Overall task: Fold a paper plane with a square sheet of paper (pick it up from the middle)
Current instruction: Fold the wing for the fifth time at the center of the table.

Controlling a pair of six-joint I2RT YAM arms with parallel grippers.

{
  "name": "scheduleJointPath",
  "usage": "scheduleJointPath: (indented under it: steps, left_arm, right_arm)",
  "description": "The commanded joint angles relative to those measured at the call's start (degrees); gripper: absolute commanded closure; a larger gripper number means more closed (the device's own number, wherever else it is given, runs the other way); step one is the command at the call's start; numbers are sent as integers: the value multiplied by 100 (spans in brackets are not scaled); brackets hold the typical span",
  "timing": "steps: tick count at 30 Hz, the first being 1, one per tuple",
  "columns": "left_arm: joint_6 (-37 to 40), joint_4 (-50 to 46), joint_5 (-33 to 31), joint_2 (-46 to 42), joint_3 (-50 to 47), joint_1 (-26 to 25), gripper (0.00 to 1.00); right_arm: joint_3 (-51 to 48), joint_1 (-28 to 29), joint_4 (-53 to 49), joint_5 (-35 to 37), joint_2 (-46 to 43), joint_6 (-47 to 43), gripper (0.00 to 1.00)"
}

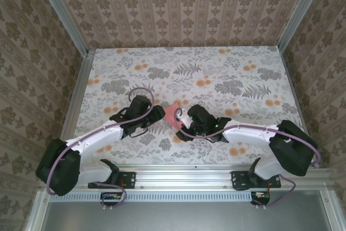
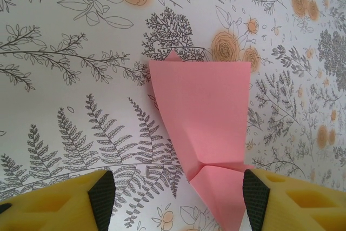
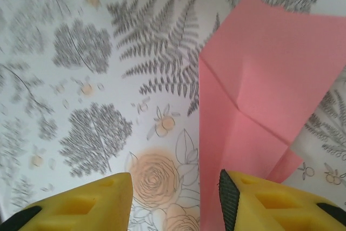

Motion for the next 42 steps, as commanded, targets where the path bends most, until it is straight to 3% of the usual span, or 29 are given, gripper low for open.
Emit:
scheduleJointPath:
  steps: [1, 13, 31, 37, 42]
  left_arm:
    - [-81, -114, 34, -207, -59, 58, 33]
    - [-24, -128, 87, -237, -67, 78, 33]
    - [64, -163, 170, -219, -10, 100, 33]
    - [151, -120, 299, -132, 81, 94, 33]
    - [241, 188, 517, 78, 173, 19, 33]
  right_arm:
    - [262, 124, -40, 486, 417, -579, 51]
    - [582, 226, 69, 1274, 1310, -675, 54]
    - [438, -154, 328, 1269, 1288, 518, 92]
    - [204, -549, 582, 376, 933, 1240, 100]
    - [-279, -1036, 1549, -1118, 726, 2227, 100]
